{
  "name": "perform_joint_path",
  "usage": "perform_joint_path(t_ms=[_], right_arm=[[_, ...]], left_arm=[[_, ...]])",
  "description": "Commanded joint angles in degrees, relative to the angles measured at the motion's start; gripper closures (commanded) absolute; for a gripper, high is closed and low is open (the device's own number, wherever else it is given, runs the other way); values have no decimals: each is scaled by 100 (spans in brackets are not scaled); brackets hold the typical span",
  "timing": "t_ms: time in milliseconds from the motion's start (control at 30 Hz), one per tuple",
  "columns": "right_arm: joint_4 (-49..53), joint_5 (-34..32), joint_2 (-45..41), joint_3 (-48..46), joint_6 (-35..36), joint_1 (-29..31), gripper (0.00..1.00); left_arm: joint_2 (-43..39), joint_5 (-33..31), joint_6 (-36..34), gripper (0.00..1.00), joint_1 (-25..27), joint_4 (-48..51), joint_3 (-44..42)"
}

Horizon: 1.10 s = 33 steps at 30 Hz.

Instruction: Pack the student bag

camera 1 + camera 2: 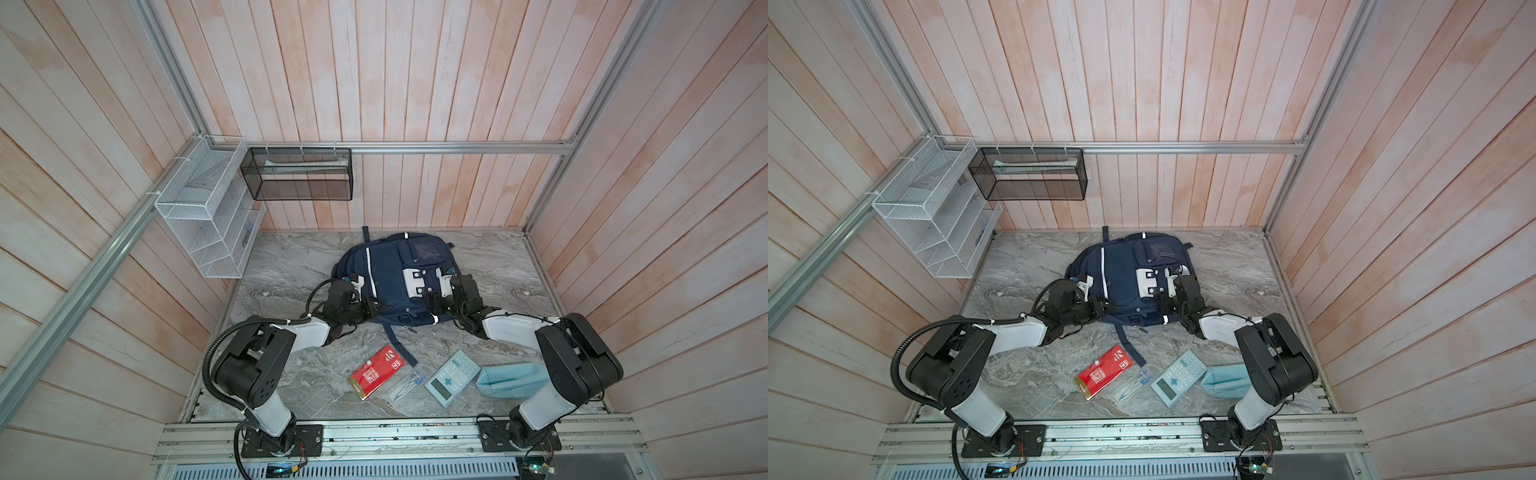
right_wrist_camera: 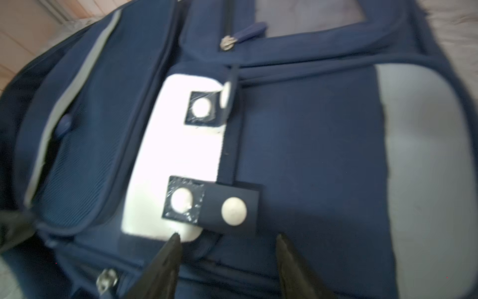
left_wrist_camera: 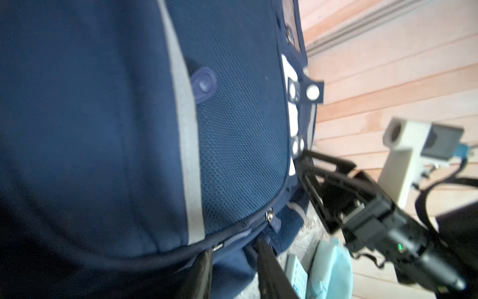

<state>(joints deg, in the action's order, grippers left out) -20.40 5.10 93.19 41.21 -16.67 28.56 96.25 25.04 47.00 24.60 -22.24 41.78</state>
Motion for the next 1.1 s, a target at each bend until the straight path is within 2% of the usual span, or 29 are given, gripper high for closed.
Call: perform_joint_path(t_ms=[0, 100, 267, 333, 433, 467, 500, 533, 667, 733, 867, 1000, 1067], right_arm=[[637, 368, 118, -495, -250, 337, 46], [619, -33, -123, -593, -150, 656, 46], [913, -195, -636, -355, 327, 675, 40], [1017, -460, -789, -187, 520, 674, 33], [1312, -480, -816, 253, 944, 678, 29], [1414, -342, -782, 368, 1091, 671, 26], [1523, -268, -725, 493, 1324, 682, 10], [1619, -224, -655, 594, 1465, 686, 9], [1904, -314, -236, 889, 1886, 693, 9], [2062, -577, 15, 1109, 2018, 735, 9], [1768, -629, 466, 1318, 2236, 900, 15], [1538, -1399, 832, 1461, 2409, 1190, 16], [1573, -1587, 968, 1542, 2431, 1182, 26]], left_arm=[[245, -155, -276, 67, -285, 311, 269], [178, -91, -321, 68, -290, 388, 447], [-209, -163, -327, 68, -171, 503, 402], [-507, -470, -517, 66, -57, 748, 381], [-970, -1133, -943, 59, 251, 1174, 438], [-1065, -1344, -1090, 55, 355, 1321, 483], [-1113, -1503, -1232, 48, 469, 1490, 554], [-1106, -1537, -1339, 45, 532, 1604, 621], [-1007, -1275, -1241, 45, 585, 1419, 486], [-968, -1181, -1143, 46, 611, 1281, 369], [-774, -1161, -1088, 49, 765, 1185, 322], [-621, -1326, -1138, 52, 905, 1213, 349], [-492, -1416, -1203, 54, 935, 1275, 424]])
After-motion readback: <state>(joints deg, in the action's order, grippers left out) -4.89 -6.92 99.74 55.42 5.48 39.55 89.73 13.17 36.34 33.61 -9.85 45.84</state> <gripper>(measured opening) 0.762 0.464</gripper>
